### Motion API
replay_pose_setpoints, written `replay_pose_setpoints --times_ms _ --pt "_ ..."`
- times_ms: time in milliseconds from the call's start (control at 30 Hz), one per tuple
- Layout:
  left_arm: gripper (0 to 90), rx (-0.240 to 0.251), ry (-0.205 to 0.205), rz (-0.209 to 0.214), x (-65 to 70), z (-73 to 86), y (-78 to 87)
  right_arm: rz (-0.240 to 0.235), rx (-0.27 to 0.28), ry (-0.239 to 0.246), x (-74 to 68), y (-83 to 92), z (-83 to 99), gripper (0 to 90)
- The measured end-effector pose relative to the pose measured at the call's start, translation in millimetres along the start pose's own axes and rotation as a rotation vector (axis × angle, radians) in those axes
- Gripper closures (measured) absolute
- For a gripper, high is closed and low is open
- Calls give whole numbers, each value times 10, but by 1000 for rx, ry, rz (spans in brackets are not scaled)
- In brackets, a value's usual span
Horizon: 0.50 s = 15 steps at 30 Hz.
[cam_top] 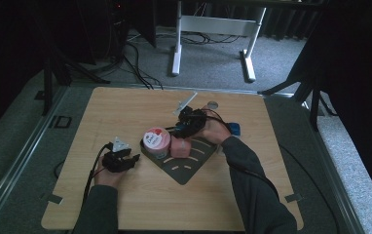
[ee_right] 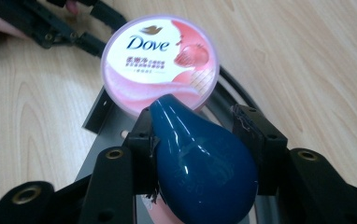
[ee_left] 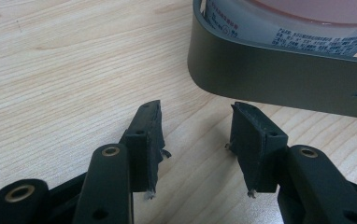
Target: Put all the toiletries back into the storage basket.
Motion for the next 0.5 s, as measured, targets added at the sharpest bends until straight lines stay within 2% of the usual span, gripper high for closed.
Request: replay_pose_setpoints --times_ms 333,500 --pt "537 -1 -3 -1 2 2 1 5 -2 -13 75 -29 -34 546" --pt "537 -1 -4 -1 3 3 2 9 0 0 55 -35 -37 545"
Point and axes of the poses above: each handheld gripper's, and its own axes: y roughly backward along the jaws, z roughly out of its underside, x roughly to its right, the point moved 9 cm from there along -y, roughly forward along the jaws, and after that the axes turned 8 degrees about y, right-handed, at the moved point
